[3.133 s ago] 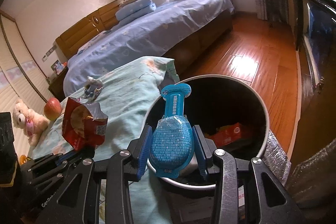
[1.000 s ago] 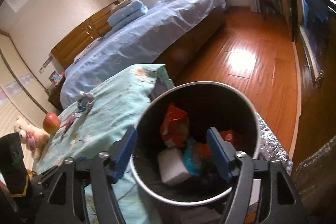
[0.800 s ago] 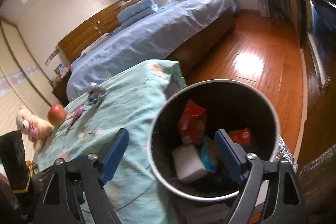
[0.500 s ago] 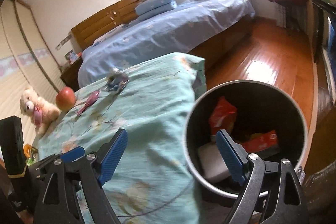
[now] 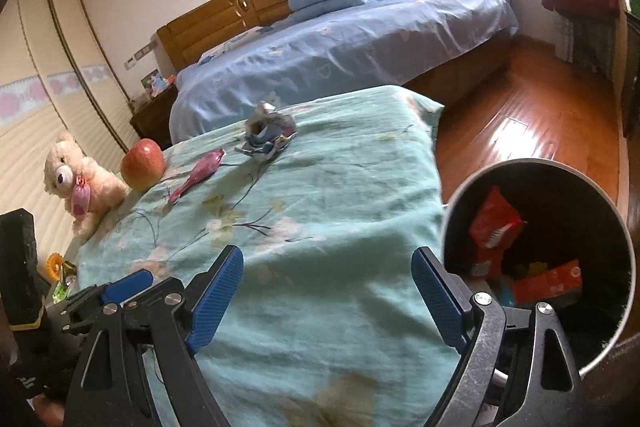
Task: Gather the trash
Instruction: 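Move both open tools back over the bed toward the pink item and foil wrapper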
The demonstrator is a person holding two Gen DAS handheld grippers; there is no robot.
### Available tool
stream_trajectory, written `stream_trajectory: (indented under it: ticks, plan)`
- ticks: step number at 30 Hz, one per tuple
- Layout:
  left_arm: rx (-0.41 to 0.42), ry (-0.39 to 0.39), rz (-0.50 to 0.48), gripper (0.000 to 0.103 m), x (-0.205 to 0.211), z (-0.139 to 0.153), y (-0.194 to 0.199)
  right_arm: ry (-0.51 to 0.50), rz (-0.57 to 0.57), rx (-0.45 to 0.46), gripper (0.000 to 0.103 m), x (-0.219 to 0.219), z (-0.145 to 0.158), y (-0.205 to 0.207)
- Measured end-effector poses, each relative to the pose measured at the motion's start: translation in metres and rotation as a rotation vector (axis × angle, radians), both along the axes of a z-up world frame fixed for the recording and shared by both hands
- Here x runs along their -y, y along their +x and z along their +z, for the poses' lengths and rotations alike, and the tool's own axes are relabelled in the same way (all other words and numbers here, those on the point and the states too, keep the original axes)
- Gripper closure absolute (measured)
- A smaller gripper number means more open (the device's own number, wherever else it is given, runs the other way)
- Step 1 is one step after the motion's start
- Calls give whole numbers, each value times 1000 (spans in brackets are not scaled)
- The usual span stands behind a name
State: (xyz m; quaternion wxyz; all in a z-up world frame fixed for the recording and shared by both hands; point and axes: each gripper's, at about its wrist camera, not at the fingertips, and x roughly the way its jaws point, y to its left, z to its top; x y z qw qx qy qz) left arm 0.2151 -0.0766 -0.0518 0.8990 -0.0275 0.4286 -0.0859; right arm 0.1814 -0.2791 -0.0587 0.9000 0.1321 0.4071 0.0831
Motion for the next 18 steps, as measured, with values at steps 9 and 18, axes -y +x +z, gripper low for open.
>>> stream_trajectory:
  ticks: [9,18]
  plan:
    - [-4,27,38,45,-22,-4,26,-10,47,-14,16,-26,-5,26]
    - [-16,64,61,45,-37,-12,74,-16,93,-23,16,-48,-12,66]
